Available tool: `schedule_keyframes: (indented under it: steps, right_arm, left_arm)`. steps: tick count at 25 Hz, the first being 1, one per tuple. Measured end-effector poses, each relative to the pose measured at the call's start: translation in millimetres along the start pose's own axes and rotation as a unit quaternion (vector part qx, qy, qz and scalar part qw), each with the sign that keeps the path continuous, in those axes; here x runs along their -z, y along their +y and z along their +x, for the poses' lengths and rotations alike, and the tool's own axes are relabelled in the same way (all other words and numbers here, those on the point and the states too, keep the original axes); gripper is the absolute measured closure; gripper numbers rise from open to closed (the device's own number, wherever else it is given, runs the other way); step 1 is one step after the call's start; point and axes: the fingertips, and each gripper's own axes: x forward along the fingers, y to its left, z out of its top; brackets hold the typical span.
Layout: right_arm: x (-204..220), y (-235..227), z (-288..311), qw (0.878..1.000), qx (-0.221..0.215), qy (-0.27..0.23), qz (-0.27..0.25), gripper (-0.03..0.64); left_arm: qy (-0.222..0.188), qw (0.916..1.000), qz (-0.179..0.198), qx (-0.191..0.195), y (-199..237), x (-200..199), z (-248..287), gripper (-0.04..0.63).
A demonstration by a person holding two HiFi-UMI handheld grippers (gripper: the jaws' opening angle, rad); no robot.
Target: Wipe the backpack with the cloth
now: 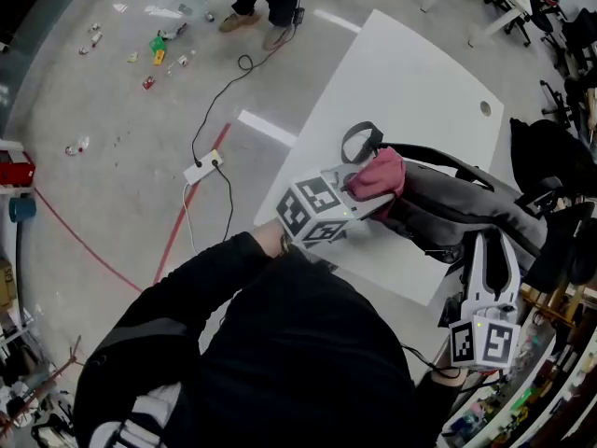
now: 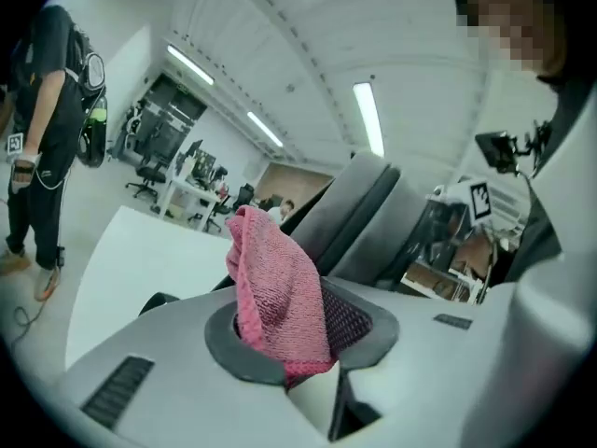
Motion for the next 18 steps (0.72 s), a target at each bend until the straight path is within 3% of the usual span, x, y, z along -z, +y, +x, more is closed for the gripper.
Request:
schedule_keyframes:
  steps: [2, 4, 7, 10, 12, 15, 18]
  right_arm:
    - [0.8, 0.1, -0.3, 1.0, -0.001, 0.001, -0.001, 0.483]
    - [1.5, -0.8, -0.6, 1.0, 0.0, 0.003, -0.002, 0.483]
    - [1.3, -1.2, -0.2, 1.0, 0.0, 0.004, -0.005, 0.483]
    - [1.6, -1.2, -0.8, 1.0, 0.002, 0.007, -0.005, 0.483]
    - [1.9, -0.6, -1.2, 1.0, 0.002, 0.008, -0.005, 0.483]
    - [1.7, -0.5, -0.1, 1.0, 0.001, 0.008, -0.006, 0.483]
    - [2.2, -1.8, 0.4, 1.0, 0.0, 0.007, -0.008, 0.483]
  left_arm:
    - [-0.028, 0.9995, -0.013, -0.003, 0.6, -10.4, -10.6, 0.502]
    - [-0.003, 0.9987, -0.021, -0.046, 26.6, 9.2, -10.8, 0.502]
    - [0.108, 0.9869, -0.016, -0.119, 76.2, 74.2, -0.1, 0.502]
    - [0.236, 0.959, -0.002, -0.157, 108.8, 143.8, 14.6, 0.502]
    - [0.266, 0.9509, -0.005, -0.158, 112.8, 163.8, 24.2, 0.502]
    - [0.256, 0.9556, -0.027, -0.143, 98.5, 161.3, 32.0, 0.502]
    - [0.216, 0.969, -0.055, -0.108, 64.6, 139.4, 29.0, 0.502]
